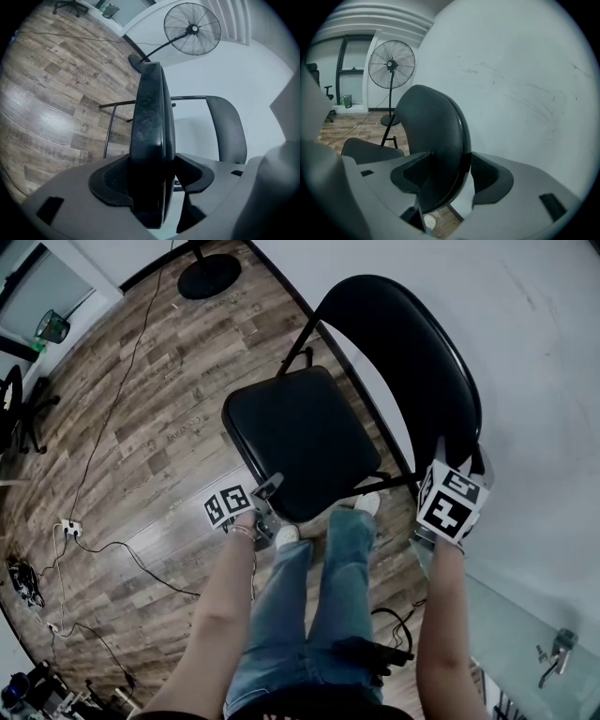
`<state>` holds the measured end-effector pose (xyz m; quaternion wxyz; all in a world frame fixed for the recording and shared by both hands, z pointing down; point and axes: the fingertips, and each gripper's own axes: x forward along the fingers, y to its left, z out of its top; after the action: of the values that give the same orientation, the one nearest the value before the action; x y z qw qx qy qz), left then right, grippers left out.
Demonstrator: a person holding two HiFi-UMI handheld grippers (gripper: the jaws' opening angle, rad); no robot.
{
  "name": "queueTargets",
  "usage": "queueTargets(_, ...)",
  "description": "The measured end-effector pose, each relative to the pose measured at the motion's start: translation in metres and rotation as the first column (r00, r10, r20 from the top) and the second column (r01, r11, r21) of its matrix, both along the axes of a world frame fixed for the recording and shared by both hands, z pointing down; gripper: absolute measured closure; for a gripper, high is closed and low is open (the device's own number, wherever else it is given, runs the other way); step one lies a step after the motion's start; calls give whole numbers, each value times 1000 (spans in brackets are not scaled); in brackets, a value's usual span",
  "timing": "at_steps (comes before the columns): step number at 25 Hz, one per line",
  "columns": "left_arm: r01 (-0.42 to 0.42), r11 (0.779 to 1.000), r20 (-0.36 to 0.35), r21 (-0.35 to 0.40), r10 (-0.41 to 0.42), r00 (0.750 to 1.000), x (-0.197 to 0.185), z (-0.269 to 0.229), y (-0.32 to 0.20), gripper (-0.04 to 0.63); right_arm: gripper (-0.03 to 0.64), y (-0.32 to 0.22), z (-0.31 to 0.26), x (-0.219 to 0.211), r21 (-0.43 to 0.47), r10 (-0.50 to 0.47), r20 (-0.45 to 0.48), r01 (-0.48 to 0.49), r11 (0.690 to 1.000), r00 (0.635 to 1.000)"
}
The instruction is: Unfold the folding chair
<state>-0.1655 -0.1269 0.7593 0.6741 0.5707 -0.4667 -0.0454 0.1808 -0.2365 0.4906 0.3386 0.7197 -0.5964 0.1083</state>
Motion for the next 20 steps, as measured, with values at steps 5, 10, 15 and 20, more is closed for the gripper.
queueTargets(5, 2, 1000, 1, -9, -2, 1000, 0, 5, 2, 319, 368, -5, 6, 10, -4, 10, 12, -10, 1000, 1000)
queueTargets(10, -7, 1000, -6, -19, 7, 1000, 1, 9, 0, 319, 368, -15, 12, 21, -1, 12, 25, -12, 1000, 1000)
queueTargets(15, -11, 1000, -4, -27, 11, 1000, 5, 15, -1, 319, 368, -24, 20, 36, 3, 16, 48, -16, 1000, 999)
queueTargets(20, -19, 999, -16, -37, 18, 1000, 2, 24, 0, 319, 368, -30, 30, 44, 14, 18, 85, -19, 1000, 996)
